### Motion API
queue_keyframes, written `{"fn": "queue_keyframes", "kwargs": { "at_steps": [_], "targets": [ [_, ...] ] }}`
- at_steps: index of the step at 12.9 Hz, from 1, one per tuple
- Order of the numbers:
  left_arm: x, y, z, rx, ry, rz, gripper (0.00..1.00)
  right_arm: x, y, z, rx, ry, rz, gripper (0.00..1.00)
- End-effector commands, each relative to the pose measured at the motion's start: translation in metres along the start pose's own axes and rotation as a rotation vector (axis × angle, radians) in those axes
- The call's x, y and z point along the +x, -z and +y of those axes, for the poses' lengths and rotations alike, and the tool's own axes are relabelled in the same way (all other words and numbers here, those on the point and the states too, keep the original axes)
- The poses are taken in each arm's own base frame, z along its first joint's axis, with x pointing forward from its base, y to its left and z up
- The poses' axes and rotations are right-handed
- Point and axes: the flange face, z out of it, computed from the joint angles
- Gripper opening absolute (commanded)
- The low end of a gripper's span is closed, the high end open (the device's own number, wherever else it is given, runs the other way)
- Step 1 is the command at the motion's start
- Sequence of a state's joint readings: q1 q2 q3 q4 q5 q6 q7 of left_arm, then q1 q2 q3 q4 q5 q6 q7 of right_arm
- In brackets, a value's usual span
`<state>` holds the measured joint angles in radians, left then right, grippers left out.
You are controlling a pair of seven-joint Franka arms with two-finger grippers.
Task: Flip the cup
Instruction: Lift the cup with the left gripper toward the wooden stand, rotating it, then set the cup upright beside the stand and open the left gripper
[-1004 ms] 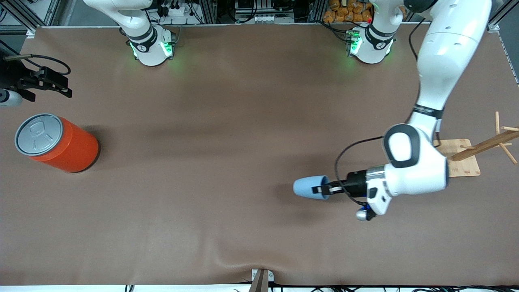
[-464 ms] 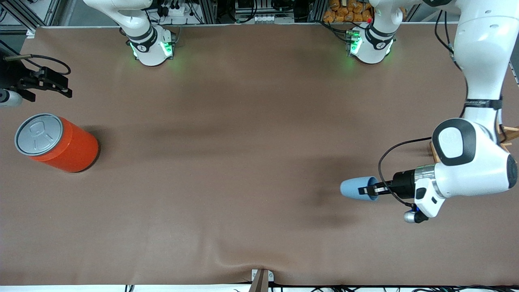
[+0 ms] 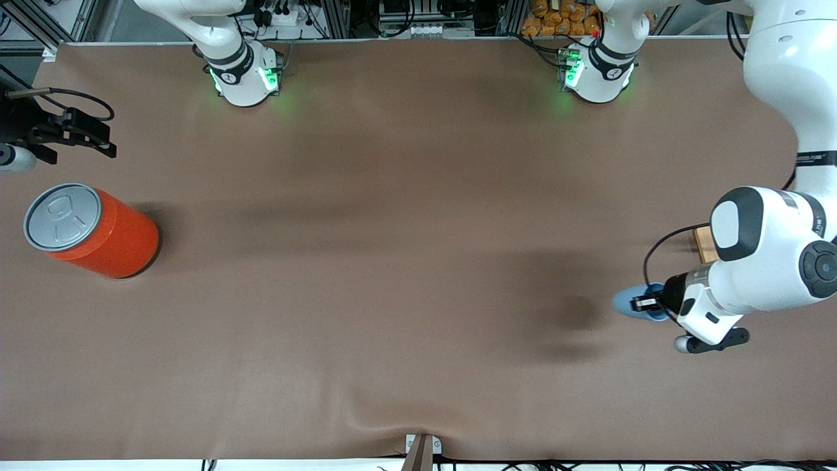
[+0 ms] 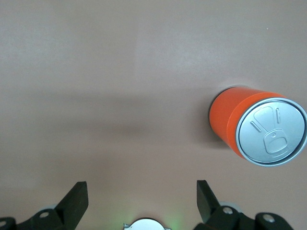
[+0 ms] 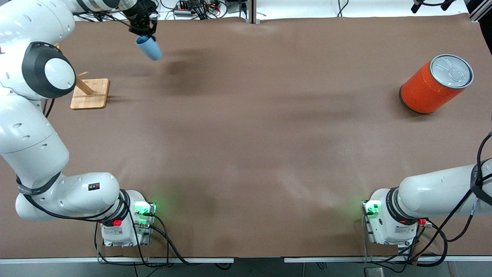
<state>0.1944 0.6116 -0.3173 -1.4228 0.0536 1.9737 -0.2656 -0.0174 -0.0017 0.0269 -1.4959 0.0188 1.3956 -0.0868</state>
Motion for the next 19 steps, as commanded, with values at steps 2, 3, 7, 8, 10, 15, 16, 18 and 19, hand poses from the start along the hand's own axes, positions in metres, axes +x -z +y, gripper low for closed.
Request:
{"fn": "queue_keyframes", "kwargs": {
  "at_steps": [2, 3, 7, 8, 10, 15, 16, 18, 19],
  "targets": [
    [-0.005, -0.012, -0.042, 0.09, 0.008, 0.021, 0.0, 0.002, 0.004, -0.002, 0.007, -0.001, 0.004, 1.0],
    [-0.007, -0.017, -0.043, 0.107, -0.001, 0.028, 0.0, 0.003, 0.003, -0.002, 0.007, -0.003, 0.003, 1.0],
    [-0.023, -0.036, -0.066, 0.107, 0.001, 0.117, 0.0, 0.003, 0.002, -0.002, 0.007, -0.001, 0.001, 1.0],
    [-0.029, -0.04, -0.065, 0.102, -0.003, 0.145, 0.0, 0.003, 0.002, -0.002, 0.007, -0.001, 0.001, 1.0],
    [-0.044, -0.038, -0.063, 0.101, 0.005, 0.178, 0.0, 0.003, 0.002, -0.002, 0.007, -0.001, 0.001, 1.0],
    [-0.084, -0.036, -0.047, 0.111, 0.025, 0.198, 0.0, 0.003, 0.002, -0.002, 0.007, -0.001, 0.001, 1.0],
    [-0.089, -0.04, -0.042, 0.11, 0.014, 0.196, 0.0, 0.003, 0.002, -0.002, 0.007, -0.001, 0.001, 1.0],
    [-0.098, -0.051, -0.042, 0.09, 0.004, 0.233, 0.0, 0.004, 0.001, -0.003, 0.009, 0.0, -0.002, 1.0],
    [-0.103, -0.063, -0.041, 0.067, -0.004, 0.269, 0.0, 0.005, 0.0, -0.002, 0.009, -0.001, -0.002, 1.0]
  ]
}}
